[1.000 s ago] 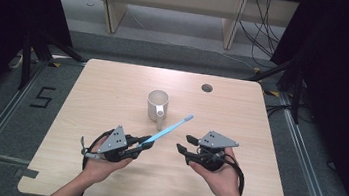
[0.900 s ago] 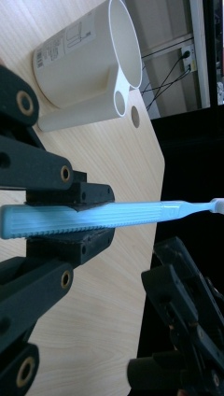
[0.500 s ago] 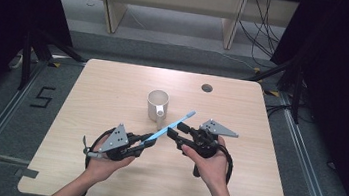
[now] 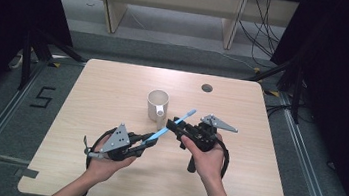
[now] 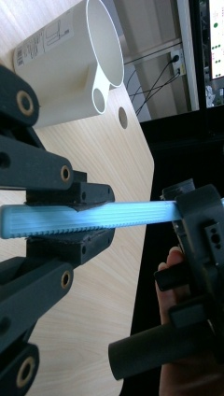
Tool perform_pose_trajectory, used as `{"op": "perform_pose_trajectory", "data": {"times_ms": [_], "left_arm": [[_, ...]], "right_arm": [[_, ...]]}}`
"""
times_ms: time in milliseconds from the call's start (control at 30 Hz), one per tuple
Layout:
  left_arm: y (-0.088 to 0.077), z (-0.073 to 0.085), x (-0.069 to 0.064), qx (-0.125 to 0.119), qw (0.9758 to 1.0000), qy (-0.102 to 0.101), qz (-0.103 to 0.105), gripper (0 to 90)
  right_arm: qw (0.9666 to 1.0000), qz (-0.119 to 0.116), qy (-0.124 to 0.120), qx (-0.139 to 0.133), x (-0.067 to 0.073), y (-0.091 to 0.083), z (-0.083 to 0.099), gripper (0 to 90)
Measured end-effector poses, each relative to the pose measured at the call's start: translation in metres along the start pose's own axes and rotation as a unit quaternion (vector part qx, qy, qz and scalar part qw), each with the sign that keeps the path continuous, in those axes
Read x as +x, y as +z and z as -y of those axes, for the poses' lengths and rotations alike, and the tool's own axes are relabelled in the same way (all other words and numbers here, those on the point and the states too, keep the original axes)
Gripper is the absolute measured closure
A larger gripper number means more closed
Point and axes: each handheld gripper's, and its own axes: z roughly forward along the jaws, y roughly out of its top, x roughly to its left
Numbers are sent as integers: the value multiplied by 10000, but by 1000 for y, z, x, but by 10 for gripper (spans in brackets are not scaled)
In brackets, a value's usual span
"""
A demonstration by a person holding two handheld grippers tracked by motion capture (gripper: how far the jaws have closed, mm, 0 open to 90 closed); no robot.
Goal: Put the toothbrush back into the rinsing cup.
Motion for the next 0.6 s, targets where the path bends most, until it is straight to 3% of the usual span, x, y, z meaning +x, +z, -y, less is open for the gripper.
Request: {"op": "perform_pose_trajectory", "data": {"times_ms": [100,167,233,267,300,400,500,600], "left_arm": [[2,1,0,20,10000,-10,-1,774],[5,3,-1,222,9997,35,-8,757],[6,3,-2,328,9995,42,6,648],[7,3,-4,342,9994,51,-47,587],[7,3,-4,342,9994,51,-47,554],[4,-2,-7,374,9993,22,-59,477],[1,-8,-6,314,9994,-19,-109,451],[-1,-15,-6,285,9995,16,-104,448]], "right_arm": [[9997,-166,191,-73,0,1,-1,716],[9989,-379,222,-137,4,1,-4,846],[9990,-410,136,-146,6,1,-5,849],[9994,-287,-183,-88,11,2,-8,857],[9992,-293,-239,-91,12,2,-10,858],[9978,21,-667,-18,18,1,-14,858],[9941,182,-1064,-39,22,0,-18,858],[9881,431,-1475,50,27,1,-19,857]]}}
